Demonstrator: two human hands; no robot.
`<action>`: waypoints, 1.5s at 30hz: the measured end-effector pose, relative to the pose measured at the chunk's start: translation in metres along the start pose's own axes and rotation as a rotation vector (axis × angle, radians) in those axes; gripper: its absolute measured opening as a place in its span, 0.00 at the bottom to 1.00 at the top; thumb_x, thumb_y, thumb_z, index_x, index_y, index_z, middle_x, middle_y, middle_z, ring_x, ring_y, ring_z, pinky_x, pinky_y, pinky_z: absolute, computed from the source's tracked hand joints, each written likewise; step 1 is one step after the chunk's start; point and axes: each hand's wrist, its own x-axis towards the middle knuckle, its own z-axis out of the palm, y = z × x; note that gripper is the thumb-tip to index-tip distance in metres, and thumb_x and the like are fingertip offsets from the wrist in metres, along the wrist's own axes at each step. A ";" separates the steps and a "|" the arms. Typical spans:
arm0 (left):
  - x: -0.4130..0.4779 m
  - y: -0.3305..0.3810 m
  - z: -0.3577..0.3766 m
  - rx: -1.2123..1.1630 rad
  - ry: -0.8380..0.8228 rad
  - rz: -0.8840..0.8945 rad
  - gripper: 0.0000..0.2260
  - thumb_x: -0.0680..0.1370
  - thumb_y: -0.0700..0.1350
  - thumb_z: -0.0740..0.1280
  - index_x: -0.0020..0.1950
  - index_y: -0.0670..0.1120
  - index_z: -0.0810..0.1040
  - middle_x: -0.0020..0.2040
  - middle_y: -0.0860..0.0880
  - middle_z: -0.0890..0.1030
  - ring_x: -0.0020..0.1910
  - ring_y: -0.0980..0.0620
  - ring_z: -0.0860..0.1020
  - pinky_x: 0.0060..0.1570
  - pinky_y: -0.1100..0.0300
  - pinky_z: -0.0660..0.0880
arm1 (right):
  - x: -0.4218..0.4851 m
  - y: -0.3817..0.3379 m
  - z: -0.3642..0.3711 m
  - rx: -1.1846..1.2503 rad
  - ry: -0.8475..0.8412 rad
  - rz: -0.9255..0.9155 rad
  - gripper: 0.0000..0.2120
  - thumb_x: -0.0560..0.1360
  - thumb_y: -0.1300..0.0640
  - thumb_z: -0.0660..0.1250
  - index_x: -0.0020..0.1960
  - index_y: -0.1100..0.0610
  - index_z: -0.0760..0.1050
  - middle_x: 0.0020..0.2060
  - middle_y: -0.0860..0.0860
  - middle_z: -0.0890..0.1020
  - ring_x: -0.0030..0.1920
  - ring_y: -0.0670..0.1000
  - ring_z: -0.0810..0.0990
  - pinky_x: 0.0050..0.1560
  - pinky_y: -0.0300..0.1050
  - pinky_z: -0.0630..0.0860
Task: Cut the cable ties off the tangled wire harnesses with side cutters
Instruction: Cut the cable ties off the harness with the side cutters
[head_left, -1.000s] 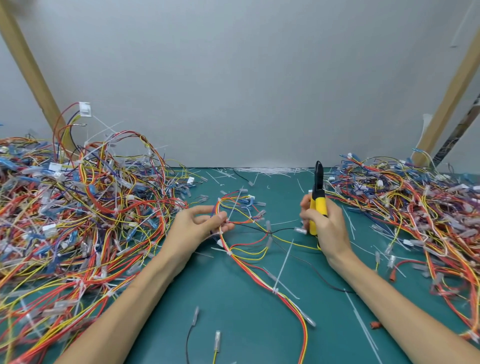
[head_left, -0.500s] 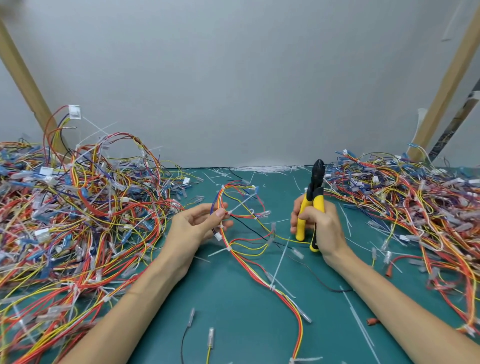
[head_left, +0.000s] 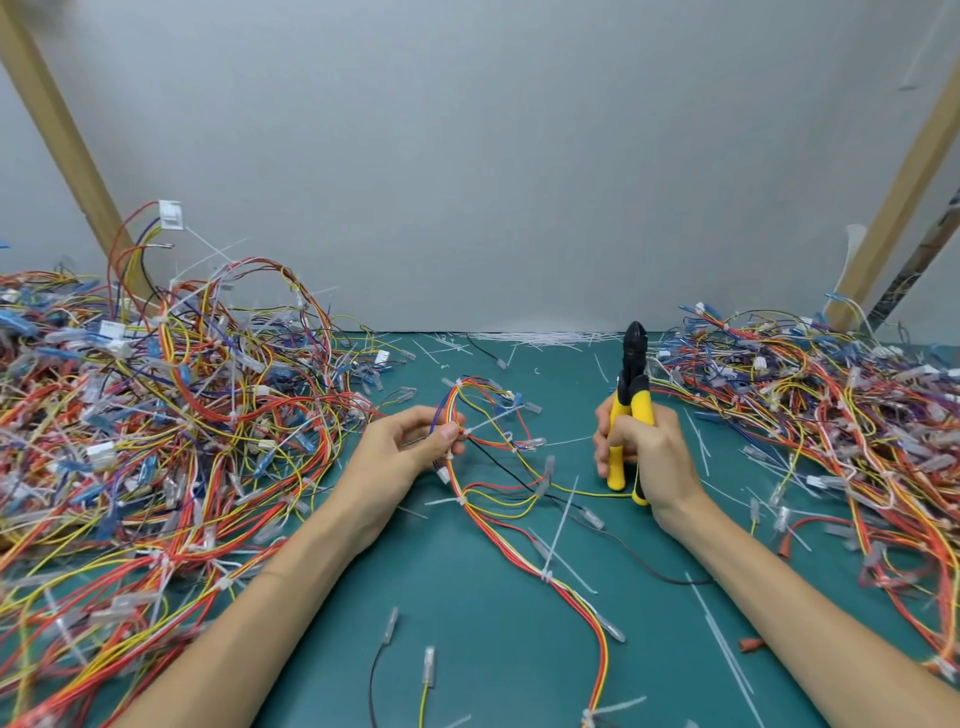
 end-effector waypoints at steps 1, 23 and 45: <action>0.000 0.000 0.001 0.000 0.005 -0.001 0.05 0.79 0.39 0.67 0.52 0.42 0.81 0.45 0.47 0.85 0.43 0.56 0.82 0.50 0.63 0.78 | 0.000 0.000 0.000 -0.018 0.000 0.001 0.06 0.59 0.61 0.60 0.35 0.61 0.71 0.27 0.58 0.73 0.26 0.55 0.71 0.26 0.40 0.67; -0.011 0.003 0.018 0.405 0.203 0.162 0.06 0.83 0.38 0.59 0.48 0.38 0.73 0.34 0.47 0.78 0.30 0.54 0.80 0.32 0.67 0.74 | -0.001 -0.002 0.000 -0.065 -0.087 -0.028 0.05 0.62 0.61 0.60 0.37 0.61 0.71 0.26 0.56 0.71 0.26 0.54 0.69 0.27 0.43 0.67; -0.012 0.008 0.011 0.331 0.217 0.102 0.08 0.82 0.42 0.63 0.49 0.38 0.78 0.34 0.49 0.82 0.28 0.52 0.78 0.35 0.61 0.76 | -0.013 0.006 0.015 -1.116 0.130 -0.331 0.15 0.65 0.51 0.69 0.48 0.45 0.67 0.38 0.44 0.75 0.39 0.54 0.73 0.36 0.45 0.64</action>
